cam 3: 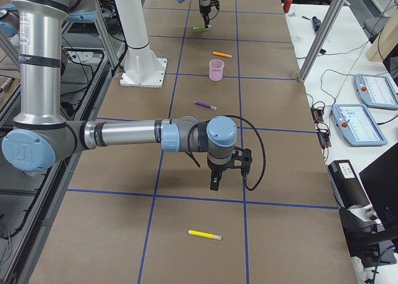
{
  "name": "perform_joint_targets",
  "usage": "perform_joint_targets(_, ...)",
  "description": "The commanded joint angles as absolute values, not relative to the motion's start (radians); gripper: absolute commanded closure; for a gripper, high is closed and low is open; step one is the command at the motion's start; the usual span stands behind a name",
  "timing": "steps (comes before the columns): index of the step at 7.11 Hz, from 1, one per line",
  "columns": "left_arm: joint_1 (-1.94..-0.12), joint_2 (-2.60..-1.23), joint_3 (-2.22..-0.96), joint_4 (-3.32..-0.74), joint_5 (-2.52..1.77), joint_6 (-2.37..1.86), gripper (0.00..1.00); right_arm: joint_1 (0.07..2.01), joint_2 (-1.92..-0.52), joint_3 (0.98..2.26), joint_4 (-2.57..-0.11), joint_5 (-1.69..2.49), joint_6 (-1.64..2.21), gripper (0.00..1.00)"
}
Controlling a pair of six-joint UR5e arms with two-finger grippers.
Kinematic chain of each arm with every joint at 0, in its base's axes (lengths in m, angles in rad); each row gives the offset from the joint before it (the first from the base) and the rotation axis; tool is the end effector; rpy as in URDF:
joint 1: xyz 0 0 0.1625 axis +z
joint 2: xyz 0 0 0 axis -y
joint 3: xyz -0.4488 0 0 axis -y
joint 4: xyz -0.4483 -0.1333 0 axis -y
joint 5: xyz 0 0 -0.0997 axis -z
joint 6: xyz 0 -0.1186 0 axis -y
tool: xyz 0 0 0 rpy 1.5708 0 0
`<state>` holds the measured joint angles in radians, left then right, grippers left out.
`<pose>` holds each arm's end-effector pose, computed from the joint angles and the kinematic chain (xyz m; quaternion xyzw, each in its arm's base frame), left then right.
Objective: Collect pens into pen holder
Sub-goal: 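Lift the green marker upright with the left gripper, away from the robot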
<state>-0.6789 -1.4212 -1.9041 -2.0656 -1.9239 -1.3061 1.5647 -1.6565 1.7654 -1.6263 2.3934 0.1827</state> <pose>0.3478 -0.3992 0.5485 0.0014 0.3671 -0.1337 0.9205 0.0433 -0.5114 0.6362 -0.0133 -0.4002 0.0702 0.9136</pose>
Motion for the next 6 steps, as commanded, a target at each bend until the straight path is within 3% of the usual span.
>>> perform_joint_targets(1,-0.759,-1.431,-2.023,-2.063,-1.914,-1.298,1.00,1.565,-1.658,1.763,-1.621,2.390,0.175,0.00)
perform_joint_targets(3,-0.848,-1.533,-2.075,-2.062,-1.917,-1.049,1.00,1.563,-1.661,1.755,-1.621,2.390,0.173,0.00)
perform_joint_targets(6,-0.847,-1.750,-2.022,-2.063,-1.817,-0.886,1.00,1.563,-1.663,1.755,-1.615,2.399,0.173,0.00)
